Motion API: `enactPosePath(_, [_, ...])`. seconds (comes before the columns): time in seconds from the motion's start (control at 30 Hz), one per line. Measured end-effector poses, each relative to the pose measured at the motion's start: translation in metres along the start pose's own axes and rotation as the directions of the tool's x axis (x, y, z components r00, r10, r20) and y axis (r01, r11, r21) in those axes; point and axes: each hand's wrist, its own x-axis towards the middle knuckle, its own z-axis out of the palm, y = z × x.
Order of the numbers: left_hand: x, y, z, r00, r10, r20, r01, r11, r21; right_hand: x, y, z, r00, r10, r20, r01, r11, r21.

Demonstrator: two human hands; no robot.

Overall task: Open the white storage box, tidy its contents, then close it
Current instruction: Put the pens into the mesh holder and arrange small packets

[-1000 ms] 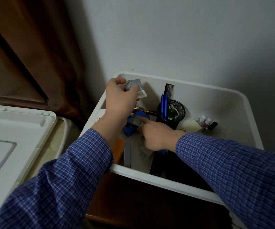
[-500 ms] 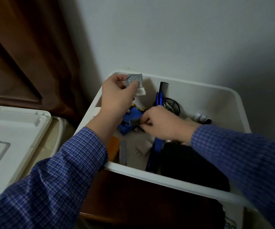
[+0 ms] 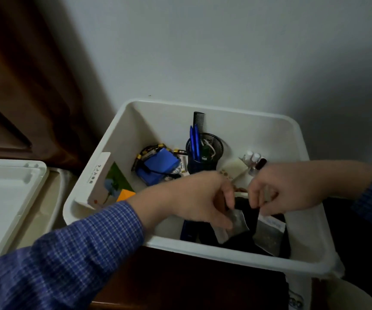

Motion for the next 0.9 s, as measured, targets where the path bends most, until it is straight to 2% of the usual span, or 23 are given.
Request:
enactPosePath(0.13, [-0.018,-0.006,-0.014,0.997,0.03,-0.067,-0.028,0.999,0.029,0.007,0.011,-0.017,0.965,0.007,-0.263,-0.032,0.995,-0.094])
enactPosePath(0.2, [-0.028,-0.014,-0.029,0.987,-0.012,-0.162,0.024,0.997,0.07,0.013,0.015,-0.027,0.957,0.045,-0.286,-0.069,0.995,-0.073])
enactPosePath(0.27, [-0.034,-0.024,-0.044,0.967,-0.095,-0.238,0.154,0.958,0.241,0.02,0.014,-0.031,0.954,0.058,-0.293,-0.089,0.992,-0.093])
enactPosePath(0.33, [-0.034,-0.033,-0.05,0.953,-0.237,-0.189,0.295,0.871,0.392,0.033,0.009,-0.029,0.951,0.06,-0.303,-0.108,0.984,-0.144])
enactPosePath(0.4, [-0.03,-0.038,-0.046,0.925,-0.366,-0.096,0.369,0.815,0.447,0.053,0.005,-0.022,0.946,0.085,-0.312,-0.176,0.945,-0.275])
enactPosePath(0.5, [-0.022,-0.042,-0.035,0.925,-0.374,-0.07,0.368,0.832,0.416,0.078,0.0,-0.008,0.939,0.127,-0.32,-0.273,0.84,-0.469])
enactPosePath(0.6, [-0.021,-0.045,-0.033,0.927,-0.358,-0.109,0.373,0.869,0.325,0.093,0.003,0.001,0.937,0.132,-0.324,-0.306,0.758,-0.576])
enactPosePath(0.9, [-0.028,-0.053,-0.04,0.915,-0.325,-0.238,0.387,0.873,0.298,0.105,-0.002,0.004,0.93,0.155,-0.333,-0.349,0.656,-0.67])
